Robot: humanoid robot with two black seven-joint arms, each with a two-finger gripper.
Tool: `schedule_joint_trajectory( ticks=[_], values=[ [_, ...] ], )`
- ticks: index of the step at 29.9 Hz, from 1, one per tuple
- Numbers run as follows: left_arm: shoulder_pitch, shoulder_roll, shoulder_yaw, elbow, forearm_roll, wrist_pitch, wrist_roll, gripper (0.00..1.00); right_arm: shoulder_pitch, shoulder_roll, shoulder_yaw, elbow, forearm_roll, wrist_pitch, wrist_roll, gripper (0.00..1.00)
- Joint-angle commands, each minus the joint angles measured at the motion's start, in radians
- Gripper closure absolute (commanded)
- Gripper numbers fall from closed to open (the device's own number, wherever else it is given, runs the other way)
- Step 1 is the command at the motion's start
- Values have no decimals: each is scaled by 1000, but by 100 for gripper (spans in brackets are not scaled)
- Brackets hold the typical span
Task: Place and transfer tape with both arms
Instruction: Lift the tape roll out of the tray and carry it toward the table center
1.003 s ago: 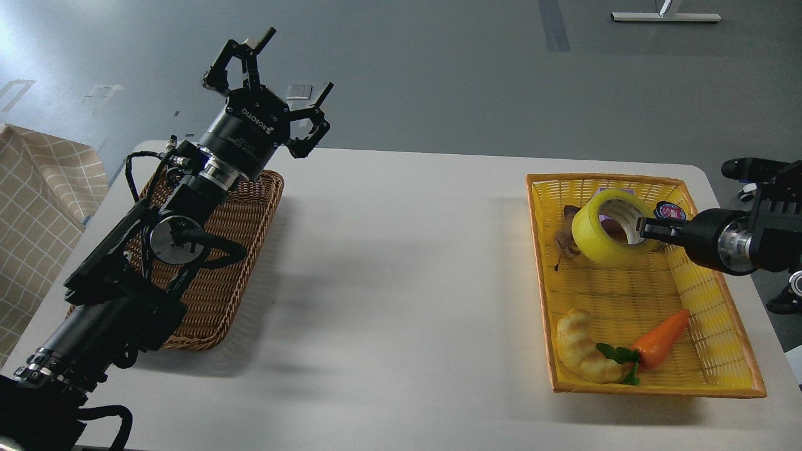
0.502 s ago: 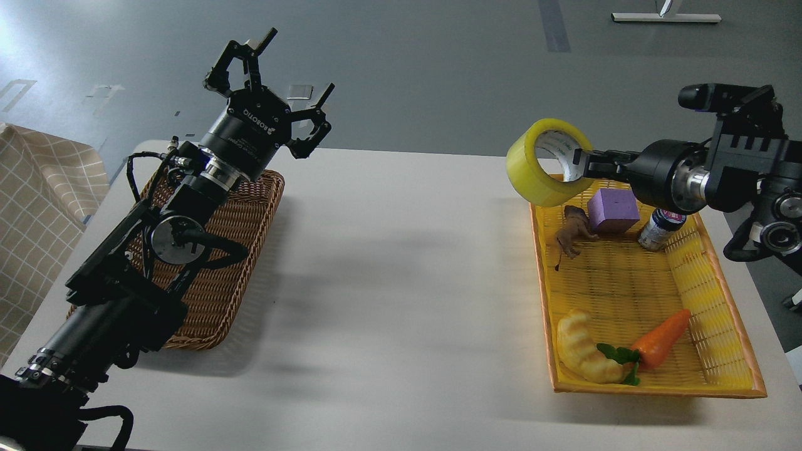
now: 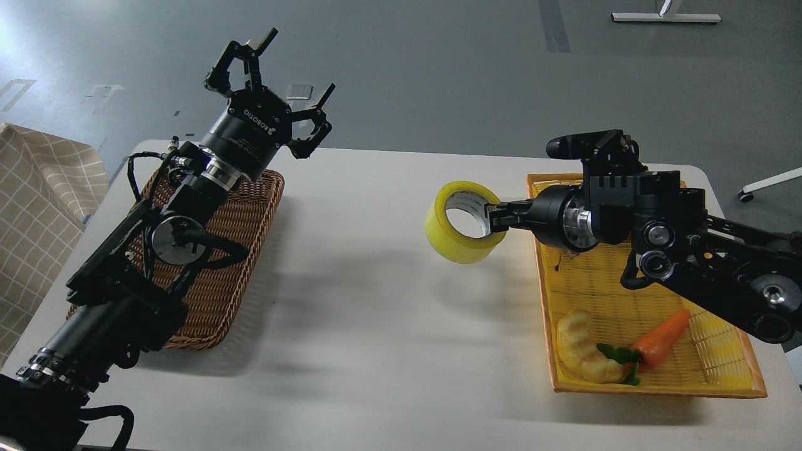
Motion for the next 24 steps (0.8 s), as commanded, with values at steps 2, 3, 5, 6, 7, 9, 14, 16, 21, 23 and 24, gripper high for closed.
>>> schedule_joint_trajectory(
  ticks=[2, 3, 5, 6, 7, 9, 14, 16, 21, 23, 24],
  values=[
    [1, -1, 0, 0, 0, 0, 0, 2, 12, 38, -40, -53, 0, 0, 0, 100],
    [1, -1, 0, 0, 0, 0, 0, 2, 16, 59, -46, -79, 0, 0, 0, 100],
    [1, -2, -2, 0, 0, 0, 0, 2, 24, 91, -49, -115, 0, 0, 0, 100],
    [1, -2, -2, 0, -1, 0, 0, 2, 28, 102, -51, -124, 0, 0, 0, 100],
    [1, -7, 0, 0, -2, 0, 0, 2, 32, 122, -55, -145, 0, 0, 0, 100],
    [0, -7, 0, 0, 0, 0, 0, 2, 33, 151, -57, -170, 0, 0, 0, 100],
    [0, -7, -3, 0, -2, 0, 0, 2, 35, 200, -81, -216, 0, 0, 0, 100],
    [0, -7, -3, 0, -2, 0, 0, 2, 38, 222, -101, -242, 0, 0, 0, 100],
    [0, -7, -5, 0, -2, 0, 0, 2, 56, 263, -112, -294, -1, 0, 0, 100],
    [1, -7, -5, 0, -2, 0, -2, 2, 59, 282, -112, -329, -1, 0, 0, 100],
    [1, -7, -5, 0, -2, 0, -2, 2, 58, 291, -112, -345, -3, 0, 0, 100]
  ],
)
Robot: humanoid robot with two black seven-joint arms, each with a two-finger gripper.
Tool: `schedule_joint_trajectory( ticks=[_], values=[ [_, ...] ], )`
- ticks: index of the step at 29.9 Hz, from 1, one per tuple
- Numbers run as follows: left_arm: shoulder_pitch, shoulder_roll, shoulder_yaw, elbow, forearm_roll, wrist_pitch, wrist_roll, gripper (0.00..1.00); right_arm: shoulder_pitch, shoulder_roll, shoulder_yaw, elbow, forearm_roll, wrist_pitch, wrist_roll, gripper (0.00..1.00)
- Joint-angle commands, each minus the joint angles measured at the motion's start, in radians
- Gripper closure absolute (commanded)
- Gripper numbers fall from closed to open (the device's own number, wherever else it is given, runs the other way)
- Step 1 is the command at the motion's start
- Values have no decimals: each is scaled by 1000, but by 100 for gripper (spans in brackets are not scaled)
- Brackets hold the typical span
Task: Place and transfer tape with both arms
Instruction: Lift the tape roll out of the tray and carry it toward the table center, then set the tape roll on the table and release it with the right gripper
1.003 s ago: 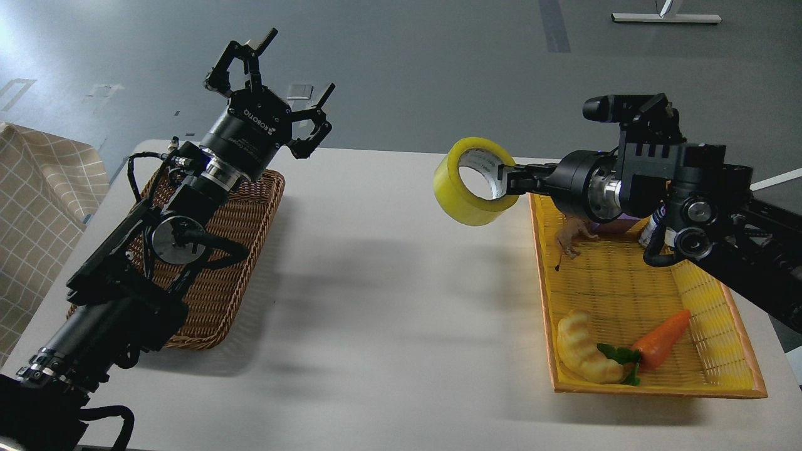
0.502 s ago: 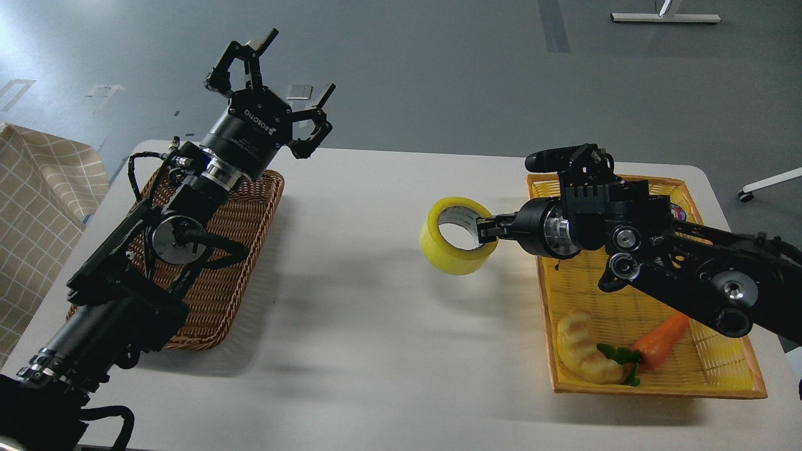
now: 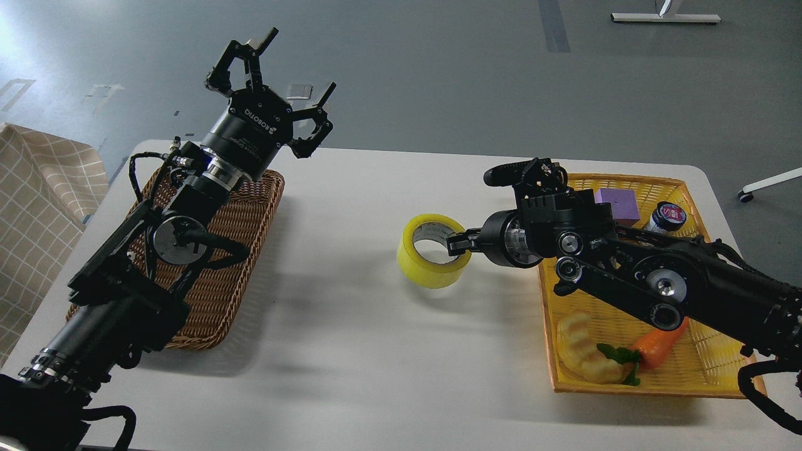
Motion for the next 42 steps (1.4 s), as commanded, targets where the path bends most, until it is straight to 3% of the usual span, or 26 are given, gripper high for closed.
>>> schedule_joint_trajectory(
  ticks=[1, 40, 42],
  values=[
    [1, 0, 0, 0, 0, 0, -2, 2, 2, 24, -1, -43, -1, 0, 0, 100],
    [9, 0, 0, 0, 0, 0, -2, 2, -13, 157, -29, -111, -14, 0, -2, 100],
    [9, 0, 0, 0, 0, 0, -2, 2, -13, 156, -29, -109, -12, 0, -2, 93]
  ],
)
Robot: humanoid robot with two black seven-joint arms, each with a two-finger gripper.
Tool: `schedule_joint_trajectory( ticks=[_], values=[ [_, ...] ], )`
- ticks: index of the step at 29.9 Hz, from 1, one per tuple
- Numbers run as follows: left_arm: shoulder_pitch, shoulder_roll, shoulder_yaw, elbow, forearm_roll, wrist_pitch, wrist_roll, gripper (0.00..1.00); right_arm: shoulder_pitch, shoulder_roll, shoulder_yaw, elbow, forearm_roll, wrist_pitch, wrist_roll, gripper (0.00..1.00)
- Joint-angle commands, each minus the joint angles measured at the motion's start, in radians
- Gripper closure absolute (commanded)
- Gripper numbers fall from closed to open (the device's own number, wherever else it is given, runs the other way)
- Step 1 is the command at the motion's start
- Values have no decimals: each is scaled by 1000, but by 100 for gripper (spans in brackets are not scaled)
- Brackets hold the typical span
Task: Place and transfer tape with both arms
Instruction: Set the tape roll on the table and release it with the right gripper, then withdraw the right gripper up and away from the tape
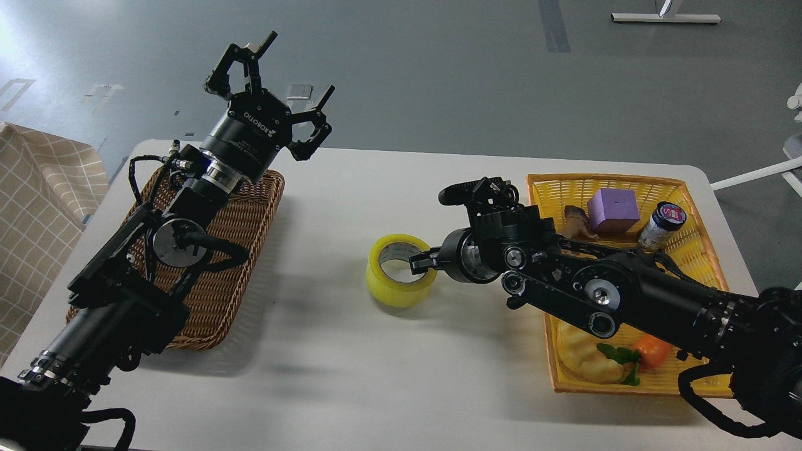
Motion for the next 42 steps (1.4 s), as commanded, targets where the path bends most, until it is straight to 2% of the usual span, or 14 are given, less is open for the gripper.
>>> schedule_joint_trajectory(
  ticks=[1, 5, 6, 7, 17, 20, 21, 22, 28, 37, 42],
  values=[
    [0, 0, 0, 0, -1, 0, 0, 2, 0, -1, 1, 1, 1, 0, 0, 90],
    [0, 0, 0, 0, -1, 0, 0, 2, 0, -1, 1, -1, 1, 0, 0, 76],
    [0, 0, 0, 0, 0, 0, 0, 2, 1, -1, 2, -1, 1, 0, 0, 62],
    [2, 0, 0, 0, -1, 0, 0, 2, 1, -1, 4, -1, 1, 0, 0, 53],
    [6, 2, -1, 0, -5, 0, -5, 2, 6, -1, 16, 4, 6, 0, 2, 26],
    [6, 2, 0, 0, -3, 0, -8, 2, 12, -4, 37, 12, 11, 0, 2, 16],
    [6, 5, 0, 0, -3, 0, -8, 2, 12, -14, 54, 19, 12, 0, 2, 9],
    [6, 5, 0, 0, -5, 0, -8, 2, 12, -17, 65, 22, 12, 0, 2, 6],
    [6, 9, 6, 0, 0, 0, -6, 2, 11, -107, 174, 111, 17, 0, 2, 0],
    [6, 34, 14, 0, 2, 0, -6, 2, -51, -326, 418, 260, 153, 0, 8, 0],
    [6, 41, 11, 0, 3, 0, -6, 2, -146, -425, 580, 354, 245, 0, 41, 0]
  ],
)
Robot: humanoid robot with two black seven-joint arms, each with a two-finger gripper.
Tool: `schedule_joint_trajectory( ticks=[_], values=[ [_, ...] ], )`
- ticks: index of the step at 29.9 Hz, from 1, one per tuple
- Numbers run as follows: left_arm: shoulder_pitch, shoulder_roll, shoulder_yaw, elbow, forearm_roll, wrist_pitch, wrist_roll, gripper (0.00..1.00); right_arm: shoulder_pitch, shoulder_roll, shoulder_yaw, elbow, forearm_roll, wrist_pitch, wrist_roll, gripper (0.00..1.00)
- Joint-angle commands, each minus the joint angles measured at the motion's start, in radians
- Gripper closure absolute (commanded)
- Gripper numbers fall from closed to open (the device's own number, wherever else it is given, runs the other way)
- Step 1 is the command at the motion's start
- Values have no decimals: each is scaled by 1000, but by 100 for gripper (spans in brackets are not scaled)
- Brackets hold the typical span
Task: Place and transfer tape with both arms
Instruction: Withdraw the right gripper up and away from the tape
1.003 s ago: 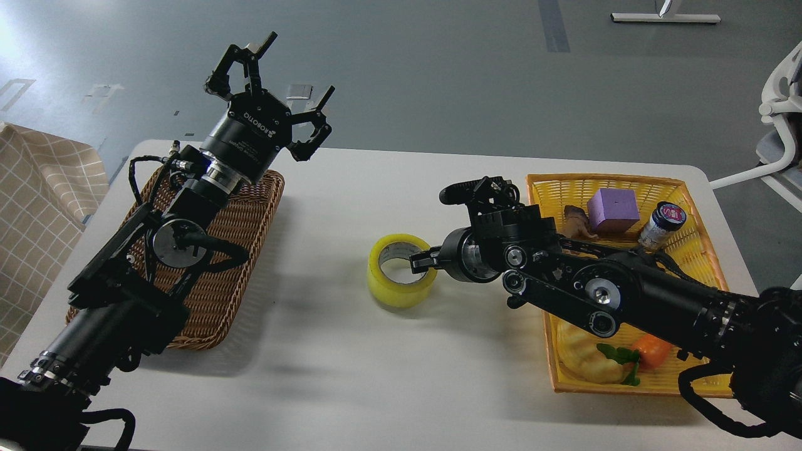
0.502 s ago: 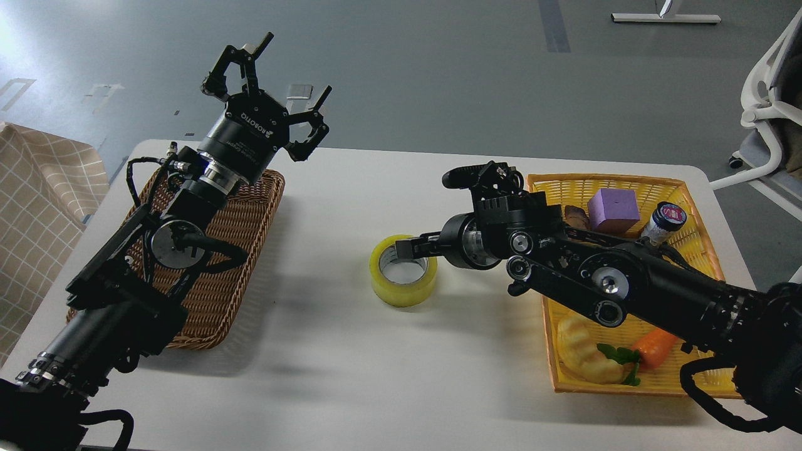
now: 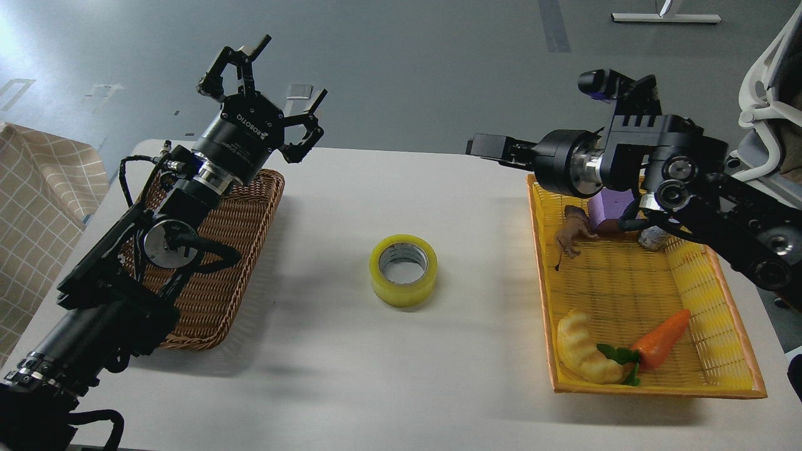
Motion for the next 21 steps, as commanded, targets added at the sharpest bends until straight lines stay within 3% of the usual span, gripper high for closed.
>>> schedule_joint_trajectory(
  ticks=[1, 3, 5, 7, 10, 14, 21],
  values=[
    [0, 3, 0, 0, 2, 0, 0, 2, -71, -38, 142, 37, 91, 0, 48, 0],
    [0, 4, 3, 0, 4, 0, 0, 2, -88, -36, 213, 35, 120, 0, 88, 0],
    [0, 3, 2, 0, 22, 0, 0, 2, -127, -33, 314, 35, 151, 0, 174, 0],
    [0, 1, -3, 0, 42, 0, 0, 2, -167, -26, 460, 25, 174, 0, 305, 0],
    [-2, 3, -3, 0, 42, 0, 0, 2, -224, -3, 589, 17, 183, 0, 399, 0],
    [-3, 4, -3, 0, 44, 0, 0, 2, -279, 92, 764, -37, 280, 0, 418, 1],
    [-3, 9, 0, 0, 47, 0, -2, 2, -358, 146, 809, -121, 683, 0, 377, 1]
  ],
)
